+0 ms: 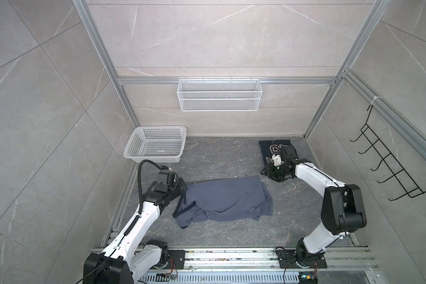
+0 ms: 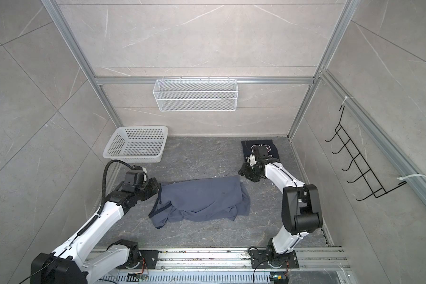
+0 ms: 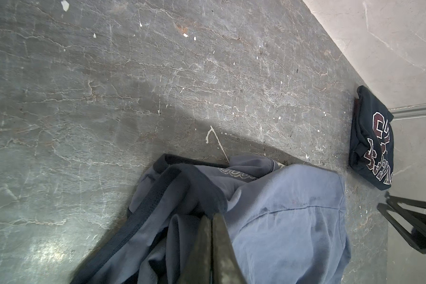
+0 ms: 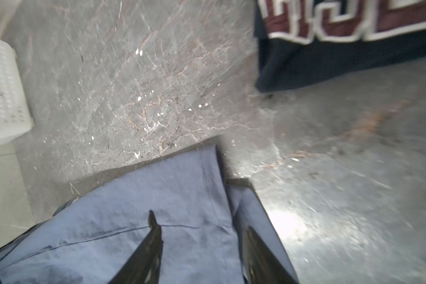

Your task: Fold and stack the tank tops

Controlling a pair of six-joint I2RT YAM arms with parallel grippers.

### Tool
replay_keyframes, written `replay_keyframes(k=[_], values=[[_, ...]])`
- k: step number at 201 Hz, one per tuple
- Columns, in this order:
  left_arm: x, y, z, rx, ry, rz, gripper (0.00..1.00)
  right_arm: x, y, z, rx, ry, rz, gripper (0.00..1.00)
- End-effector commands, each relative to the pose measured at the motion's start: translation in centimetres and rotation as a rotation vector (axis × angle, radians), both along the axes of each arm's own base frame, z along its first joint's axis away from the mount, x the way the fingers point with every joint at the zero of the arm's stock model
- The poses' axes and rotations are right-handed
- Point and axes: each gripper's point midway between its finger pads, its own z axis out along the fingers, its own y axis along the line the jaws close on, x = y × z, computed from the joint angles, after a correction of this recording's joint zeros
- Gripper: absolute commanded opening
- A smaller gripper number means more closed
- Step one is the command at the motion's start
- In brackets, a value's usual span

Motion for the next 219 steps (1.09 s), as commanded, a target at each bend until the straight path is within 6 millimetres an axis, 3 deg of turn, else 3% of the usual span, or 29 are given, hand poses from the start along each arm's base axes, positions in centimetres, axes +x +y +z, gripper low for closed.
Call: replay_keyframes(k=[1,37,81,110,180,219], values=[[0.5,0.0,0.6,-0.016,-0.023,0.005,0.00,-0.7,0.3,-0.6,0.040,-0.012,0.017,0.47],[0.5,0.1,0.4,-0.021,-0.017,0.004,0.00,-2.0,1.2,-3.8,0.100,0.038,0.026,0.32],[0.3,0.2,0.2,-0.020,-0.010,0.006,0.00,-2.9,1.4,-5.7,0.078,0.088,0.038,0.33],[0.2,0.2,0.0,-0.023,-0.008,0.008,0.00,-2.8,1.7,-6.4,0.090,0.102,0.041,0.36],[0.1,0.2,-0.2,-0.024,-0.001,0.008,0.00,-3.1,2.7,-7.4,0.091,0.135,0.068,0.31],[0.1,0.3,-0.2,-0.022,-0.001,0.009,0.00,-3.3,2.8,-7.3,0.085,0.130,0.066,0.18]])
